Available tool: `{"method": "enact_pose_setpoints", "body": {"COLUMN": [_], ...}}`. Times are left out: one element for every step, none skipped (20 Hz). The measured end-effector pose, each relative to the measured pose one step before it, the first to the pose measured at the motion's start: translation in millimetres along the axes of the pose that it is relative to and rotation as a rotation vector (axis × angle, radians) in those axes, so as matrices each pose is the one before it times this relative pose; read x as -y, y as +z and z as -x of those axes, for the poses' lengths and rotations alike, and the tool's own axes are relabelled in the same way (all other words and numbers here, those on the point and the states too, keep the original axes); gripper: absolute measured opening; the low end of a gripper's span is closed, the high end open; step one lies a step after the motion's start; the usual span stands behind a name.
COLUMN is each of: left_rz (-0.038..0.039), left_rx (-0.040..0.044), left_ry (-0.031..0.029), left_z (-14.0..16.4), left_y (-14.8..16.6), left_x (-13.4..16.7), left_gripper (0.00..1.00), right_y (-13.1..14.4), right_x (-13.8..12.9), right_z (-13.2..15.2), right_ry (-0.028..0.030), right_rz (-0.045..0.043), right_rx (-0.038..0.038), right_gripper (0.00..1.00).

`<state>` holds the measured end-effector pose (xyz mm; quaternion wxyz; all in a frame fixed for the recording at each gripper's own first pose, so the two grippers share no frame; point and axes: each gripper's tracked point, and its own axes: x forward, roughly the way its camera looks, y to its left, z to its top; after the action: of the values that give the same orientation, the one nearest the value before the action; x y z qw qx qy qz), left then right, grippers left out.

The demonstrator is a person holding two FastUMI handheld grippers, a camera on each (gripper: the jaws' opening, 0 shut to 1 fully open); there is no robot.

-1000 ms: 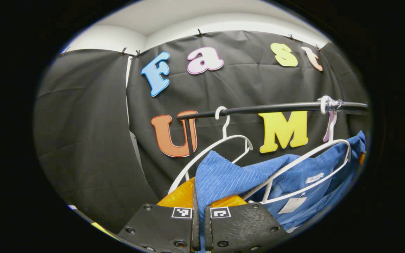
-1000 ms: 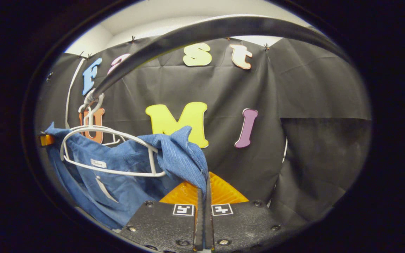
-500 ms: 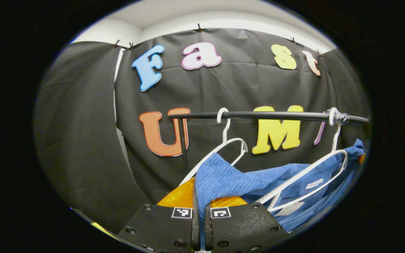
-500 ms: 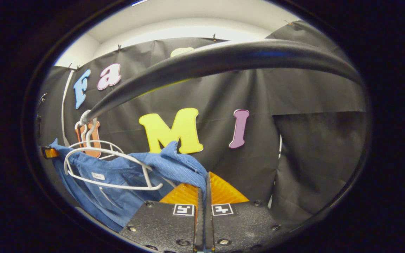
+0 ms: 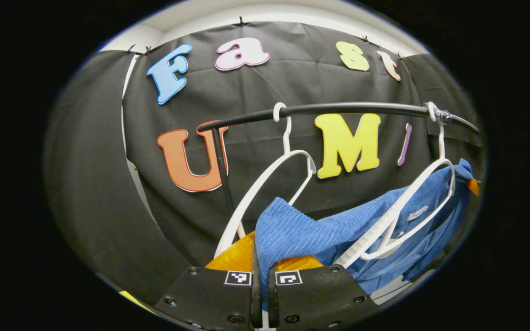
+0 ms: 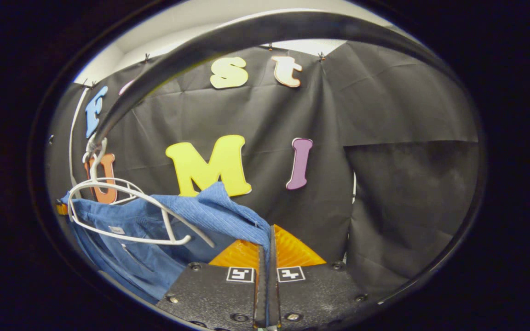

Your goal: Grasp the clothes on the hanger with both hands and then place them into the laundry hamper below.

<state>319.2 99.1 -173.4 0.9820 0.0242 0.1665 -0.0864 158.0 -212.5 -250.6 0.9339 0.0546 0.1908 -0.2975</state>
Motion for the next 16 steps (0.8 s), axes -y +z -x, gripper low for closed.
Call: {"method": "enact_pose_setpoints", "body": {"left_rz": [0.0071,0.00753,0.01346,0.01604,0.02196,0.02289,0.0187,0.01221,0.00052,-0.0051,-0.00514,-0.00237,0.00337,0.00781,0.01149,0.01311], "left_rx": [-0.00149,0.00475,-0.00074,-0.00092,0.00411,0.00237,0.00007,-0.01033,-0.00498,-0.00779,-0.00567,-0.00968,-0.00348,-0.00306,-0.0018,0.00011], "left_ry": [-0.01096,-0.01223,-0.00897,-0.00902,-0.00645,-0.00592,-0.00759,-0.00423,0.00021,0.0007,0.00057,0.00002,-0.0021,-0.00505,-0.00789,-0.00541], "left_z": [-2.37,-0.32,-1.35,-0.82,-1.32,-0.74,-1.69,-1.42,0.31,-0.17,-0.31,-1.75,-0.79,0.22,-0.1,-0.51], "left_y": [-2.88,-2.5,-1.58,-2.54,-1.9,-1.68,-2.37,-4.73,-4.18,-5.31,-3.89,-3.58,-2.22,-2.97,-2.01,-0.35], "left_x": [1.98,2.58,1.42,1.12,0.55,1.32,2.5,2.16,0.7,1.7,0.54,-0.03,1.52,2.71,2.61,2.38], "left_gripper": [0.05,0.05,0.05,0.05,0.05,0.05,0.05,0.05,0.05,0.05,0.05,0.05,0.05,0.05,0.05,0.05], "right_y": [-5.33,-4.93,-3.27,-2.58,-3.53,-2.65,-5.07,-6.02,-5.97,-6.73,-6.56,-6.55,-7.68,-4.78,-5.56,-4.96], "right_x": [1.39,0.38,2.17,0.91,1.25,0.8,2.03,-0.03,-1.21,-0.84,-0.94,-0.49,1.3,-0.24,0.42,1.01], "right_z": [0.59,-0.55,-1.78,-1.28,0.19,0.18,-0.7,-0.22,1.44,1.06,0.71,-0.49,-0.39,-2.09,-0.89,-1.55], "right_ry": [-0.00521,-0.00526,-0.00957,-0.00309,-0.00485,-0.00142,-0.00344,0.00249,0.0043,0.00563,0.00655,0.00413,0.00764,0.00318,0.00321,-0.00217], "right_rz": [-0.01685,-0.01542,-0.00985,-0.00509,-0.0123,-0.015,-0.01393,-0.02154,-0.0197,-0.01821,-0.02226,-0.01883,-0.01996,-0.01773,-0.01497,-0.01663], "right_rx": [-0.00727,-0.00668,-0.00271,-0.00021,-0.00032,-0.00513,-0.00712,-0.01742,-0.01487,-0.01787,-0.01639,-0.01996,-0.02094,-0.01952,-0.01461,-0.01136], "right_gripper": [0.05,0.05,0.05,0.05,0.05,0.05,0.05,0.05,0.05,0.05,0.05,0.05,0.05,0.05,0.05,0.05]}}
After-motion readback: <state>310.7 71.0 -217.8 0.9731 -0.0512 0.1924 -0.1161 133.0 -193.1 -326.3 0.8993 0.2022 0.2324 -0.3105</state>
